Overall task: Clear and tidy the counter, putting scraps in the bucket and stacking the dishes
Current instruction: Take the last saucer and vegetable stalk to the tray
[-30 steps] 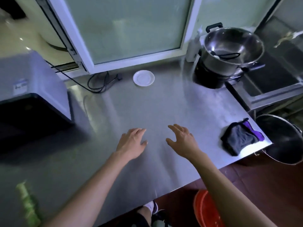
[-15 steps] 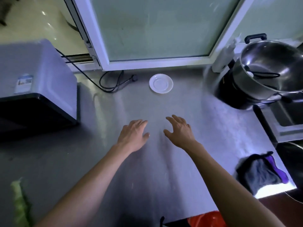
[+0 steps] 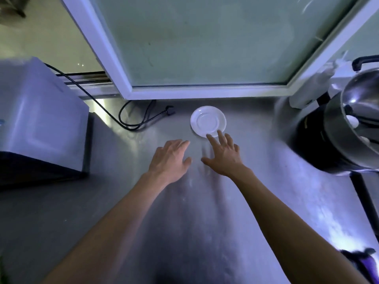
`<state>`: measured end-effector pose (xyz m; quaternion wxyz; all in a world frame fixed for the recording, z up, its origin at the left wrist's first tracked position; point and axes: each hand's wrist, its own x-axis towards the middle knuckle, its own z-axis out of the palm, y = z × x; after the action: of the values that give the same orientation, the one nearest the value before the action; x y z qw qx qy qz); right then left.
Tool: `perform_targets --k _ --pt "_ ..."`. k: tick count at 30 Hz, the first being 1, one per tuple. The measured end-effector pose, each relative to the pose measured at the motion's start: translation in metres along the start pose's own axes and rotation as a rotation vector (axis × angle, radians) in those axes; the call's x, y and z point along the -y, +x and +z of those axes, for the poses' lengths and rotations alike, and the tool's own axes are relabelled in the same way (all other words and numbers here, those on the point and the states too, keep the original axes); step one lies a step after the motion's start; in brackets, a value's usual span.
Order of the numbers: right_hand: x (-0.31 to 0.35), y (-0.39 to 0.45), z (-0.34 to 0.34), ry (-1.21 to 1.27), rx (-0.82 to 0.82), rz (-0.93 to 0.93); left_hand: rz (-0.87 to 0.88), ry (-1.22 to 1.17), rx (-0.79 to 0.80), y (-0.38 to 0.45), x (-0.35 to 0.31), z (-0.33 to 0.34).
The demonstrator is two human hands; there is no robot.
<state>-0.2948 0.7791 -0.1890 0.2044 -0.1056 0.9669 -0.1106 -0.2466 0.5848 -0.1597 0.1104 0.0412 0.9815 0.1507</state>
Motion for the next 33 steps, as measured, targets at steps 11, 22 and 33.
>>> perform_targets --k 11,22,33 --pt "-0.010 0.107 0.000 -0.049 -0.085 -0.027 -0.075 -0.033 -0.014 0.065 0.026 0.010" --pt "-0.008 0.147 0.011 -0.053 -0.011 0.009 -0.069 -0.070 -0.005 0.082 0.034 0.022" --pt "0.002 0.127 0.016 -0.109 0.008 0.003 -0.149 -0.111 0.036 0.057 0.032 0.027"
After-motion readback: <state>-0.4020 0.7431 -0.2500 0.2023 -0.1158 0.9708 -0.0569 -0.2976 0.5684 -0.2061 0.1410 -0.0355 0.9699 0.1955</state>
